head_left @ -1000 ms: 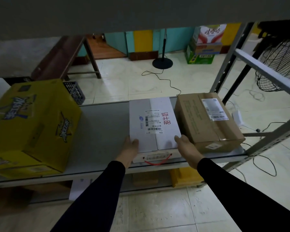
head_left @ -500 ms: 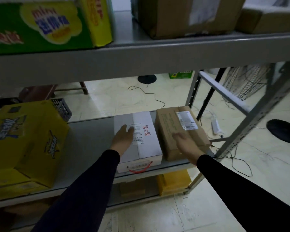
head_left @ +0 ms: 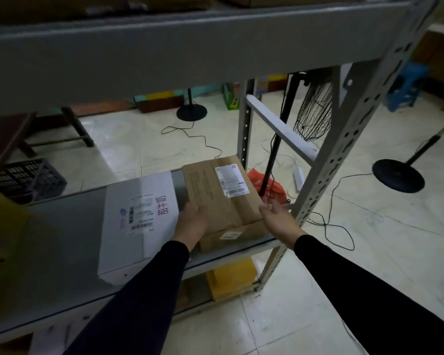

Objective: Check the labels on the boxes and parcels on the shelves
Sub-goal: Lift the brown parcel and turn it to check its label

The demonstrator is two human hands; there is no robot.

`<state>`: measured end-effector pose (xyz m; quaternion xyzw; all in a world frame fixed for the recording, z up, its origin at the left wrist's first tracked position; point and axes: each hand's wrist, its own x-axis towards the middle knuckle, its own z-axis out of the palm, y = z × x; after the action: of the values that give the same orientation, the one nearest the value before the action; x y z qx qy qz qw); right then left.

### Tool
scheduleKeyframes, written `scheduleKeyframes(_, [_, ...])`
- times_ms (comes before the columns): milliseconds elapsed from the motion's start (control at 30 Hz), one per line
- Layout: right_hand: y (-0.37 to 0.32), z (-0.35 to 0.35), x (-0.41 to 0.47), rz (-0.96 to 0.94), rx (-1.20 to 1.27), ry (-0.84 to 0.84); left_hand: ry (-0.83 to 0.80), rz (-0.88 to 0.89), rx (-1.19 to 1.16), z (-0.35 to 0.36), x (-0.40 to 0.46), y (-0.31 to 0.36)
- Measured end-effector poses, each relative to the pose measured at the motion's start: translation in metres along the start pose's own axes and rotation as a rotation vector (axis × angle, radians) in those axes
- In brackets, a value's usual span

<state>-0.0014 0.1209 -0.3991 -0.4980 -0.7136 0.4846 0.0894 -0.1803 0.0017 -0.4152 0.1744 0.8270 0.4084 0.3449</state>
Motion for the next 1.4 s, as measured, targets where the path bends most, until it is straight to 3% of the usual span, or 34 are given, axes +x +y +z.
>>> scheduleKeyframes(167, [0.035, 0.012, 0.031, 0.109, 0.128, -0.118, 0.034, -0.171, -0.111, 0.027, 0.021, -0.025])
scheduleKeyframes(300, [0.050, 0.019, 0.035, 0.109, 0.188, -0.180, 0.049, -0.196, -0.211, 0.036, 0.022, -0.036])
scheduleKeyframes(700, [-0.006, -0.040, -0.029, -0.066, 0.355, -0.123, 0.062, -0.036, -0.350, -0.015, -0.086, 0.037])
scheduleKeyframes(933, [-0.070, -0.062, -0.145, -0.135, 0.437, -0.149, 0.099, 0.024, -0.427, -0.080, -0.176, 0.057])
scheduleKeyframes(1167, [-0.094, -0.017, -0.265, -0.296, 0.441, -0.159, 0.063, 0.036, -0.526, -0.159, -0.288, 0.027])
scheduleKeyframes(1400, [-0.116, 0.054, -0.383, -0.190, 0.566, -0.196, 0.055, 0.026, -0.584, -0.237, -0.376, -0.040])
